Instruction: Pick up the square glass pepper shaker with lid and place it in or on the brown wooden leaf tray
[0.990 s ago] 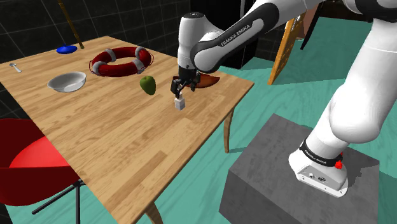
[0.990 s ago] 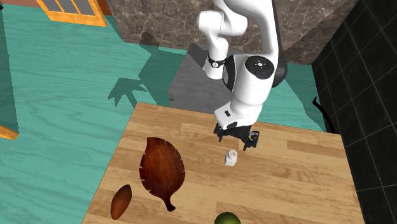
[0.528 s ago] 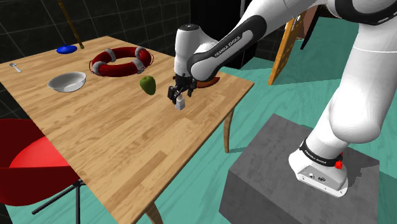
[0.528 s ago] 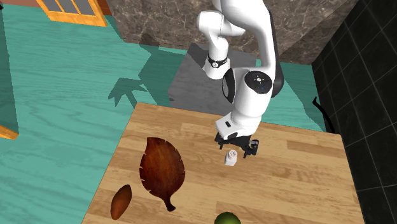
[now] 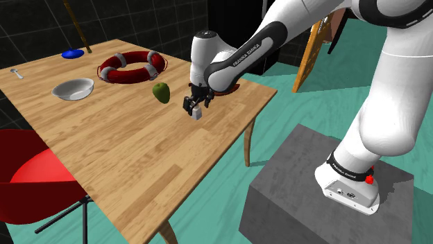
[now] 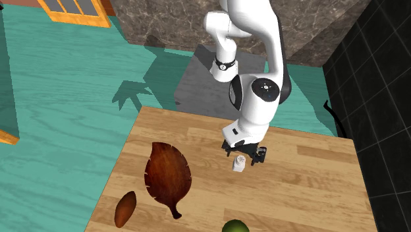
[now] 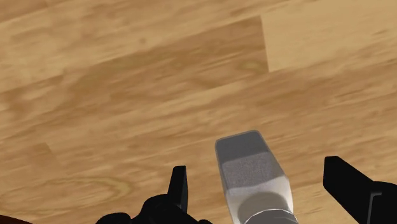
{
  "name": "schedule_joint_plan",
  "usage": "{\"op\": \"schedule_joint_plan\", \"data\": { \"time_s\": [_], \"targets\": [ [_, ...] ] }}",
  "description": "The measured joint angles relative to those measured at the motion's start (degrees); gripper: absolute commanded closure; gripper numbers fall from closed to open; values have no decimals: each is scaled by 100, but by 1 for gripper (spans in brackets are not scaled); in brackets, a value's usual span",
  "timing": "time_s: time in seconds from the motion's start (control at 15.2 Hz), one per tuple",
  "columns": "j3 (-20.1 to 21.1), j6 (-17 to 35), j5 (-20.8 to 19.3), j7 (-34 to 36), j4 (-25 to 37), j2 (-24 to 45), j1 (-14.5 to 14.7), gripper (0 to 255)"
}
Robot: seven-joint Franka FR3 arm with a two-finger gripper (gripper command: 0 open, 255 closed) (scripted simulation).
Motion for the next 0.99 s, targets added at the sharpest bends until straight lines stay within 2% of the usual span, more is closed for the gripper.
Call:
{"op": "schedule_joint_plan", "data": {
  "time_s": [0.07, 0.73, 0.99],
  "targets": [
    [0, 0, 0, 0, 0, 0, 0, 255],
    [0, 1, 0, 0, -1, 0, 0, 255],
    [24, -220, 77, -70, 94, -133, -21, 255]
  ]
}}
